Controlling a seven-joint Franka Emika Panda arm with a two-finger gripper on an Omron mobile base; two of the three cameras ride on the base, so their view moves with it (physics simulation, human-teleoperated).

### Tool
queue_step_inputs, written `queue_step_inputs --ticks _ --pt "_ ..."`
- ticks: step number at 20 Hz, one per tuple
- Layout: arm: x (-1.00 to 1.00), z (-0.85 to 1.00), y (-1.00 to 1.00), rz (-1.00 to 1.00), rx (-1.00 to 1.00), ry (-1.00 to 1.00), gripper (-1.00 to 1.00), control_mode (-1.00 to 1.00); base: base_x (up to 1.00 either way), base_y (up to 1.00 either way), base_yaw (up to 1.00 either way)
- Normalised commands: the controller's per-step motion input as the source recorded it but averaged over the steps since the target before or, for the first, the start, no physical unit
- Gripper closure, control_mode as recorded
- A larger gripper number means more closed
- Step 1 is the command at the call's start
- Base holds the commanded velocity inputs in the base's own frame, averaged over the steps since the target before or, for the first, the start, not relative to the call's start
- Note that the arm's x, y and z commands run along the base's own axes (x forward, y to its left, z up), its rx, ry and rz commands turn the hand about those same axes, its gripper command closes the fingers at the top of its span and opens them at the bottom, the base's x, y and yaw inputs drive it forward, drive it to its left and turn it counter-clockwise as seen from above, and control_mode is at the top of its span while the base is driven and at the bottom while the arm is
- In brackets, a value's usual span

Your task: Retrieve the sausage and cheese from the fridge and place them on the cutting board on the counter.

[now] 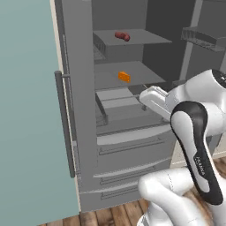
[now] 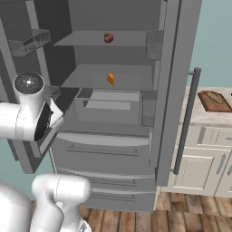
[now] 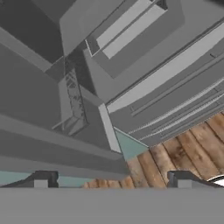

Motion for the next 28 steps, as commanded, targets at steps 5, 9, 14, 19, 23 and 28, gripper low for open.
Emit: queue_step_inputs --ticks 5,9,14,19,23,28 --pt "0.0 -0.62 -0.64 0.0 -0.61 0.0 -1.0 -1.0 0.0 0.0 0.0" --pt "-0.11 -0.45 -0.38 0.04 -0.53 0.0 -1.0 -1.0 0.0 0.0 0.0" --pt "-0.25 -0.02 -0.24 0.04 -0.16 0.0 -1.0 -1.0 0.0 0.0 0.0" --pt "0.0 0.0 0.0 0.0 0.0 -0.01 -1.0 -1.0 0.0 0.0 0.0" --pt "0.0 0.0 0.0 0.0 0.0 0.0 -1.0 -1.0 0.0 0.0 0.0" --pt "0.0 0.0 0.0 0.0 0.0 0.0 -1.0 -1.0 0.0 0.0 0.0"
